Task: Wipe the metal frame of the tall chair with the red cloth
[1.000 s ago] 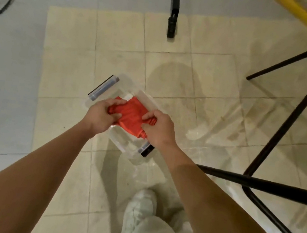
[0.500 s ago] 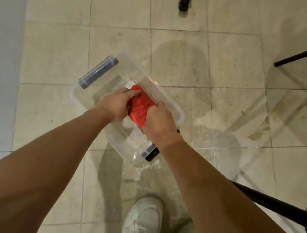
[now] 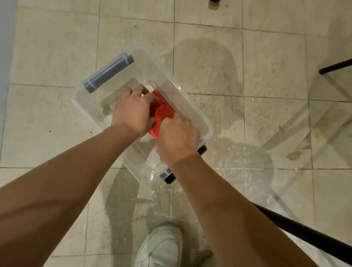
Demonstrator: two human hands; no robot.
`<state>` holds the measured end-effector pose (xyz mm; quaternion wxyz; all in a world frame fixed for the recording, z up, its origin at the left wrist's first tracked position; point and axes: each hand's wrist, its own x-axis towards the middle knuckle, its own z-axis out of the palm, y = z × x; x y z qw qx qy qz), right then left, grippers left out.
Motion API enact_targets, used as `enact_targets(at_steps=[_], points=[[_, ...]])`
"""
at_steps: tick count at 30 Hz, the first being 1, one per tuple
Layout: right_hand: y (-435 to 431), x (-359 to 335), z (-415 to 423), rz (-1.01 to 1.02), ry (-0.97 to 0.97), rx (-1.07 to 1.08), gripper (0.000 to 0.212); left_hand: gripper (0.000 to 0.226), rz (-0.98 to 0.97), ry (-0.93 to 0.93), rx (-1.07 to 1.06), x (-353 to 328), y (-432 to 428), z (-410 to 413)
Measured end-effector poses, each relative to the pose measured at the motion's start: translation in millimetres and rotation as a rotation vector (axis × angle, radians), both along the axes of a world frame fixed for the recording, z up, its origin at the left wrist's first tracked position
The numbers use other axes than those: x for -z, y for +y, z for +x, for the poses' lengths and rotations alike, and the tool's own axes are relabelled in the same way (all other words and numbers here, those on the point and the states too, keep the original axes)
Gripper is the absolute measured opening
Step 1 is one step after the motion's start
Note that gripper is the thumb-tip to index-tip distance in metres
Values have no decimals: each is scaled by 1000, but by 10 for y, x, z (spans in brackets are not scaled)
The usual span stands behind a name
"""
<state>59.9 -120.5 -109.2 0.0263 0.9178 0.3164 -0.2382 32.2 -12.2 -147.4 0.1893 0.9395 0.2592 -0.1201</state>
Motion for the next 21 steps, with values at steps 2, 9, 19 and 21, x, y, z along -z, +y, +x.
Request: enact_targets(at_steps=[2,9,19,21], points=[[19,-3,19,11,2,-12,26,42,23,23,40,48,-50,-6],[23,68,60,-102,154,-23,30,55,-92,214,106,182,-38,-42],[37,-147,113,59,247,5,32,33,-127,95,151,2,10,10],[52,-286,177,96,245,13,27,33,-120,42,145,-175,-17,34]])
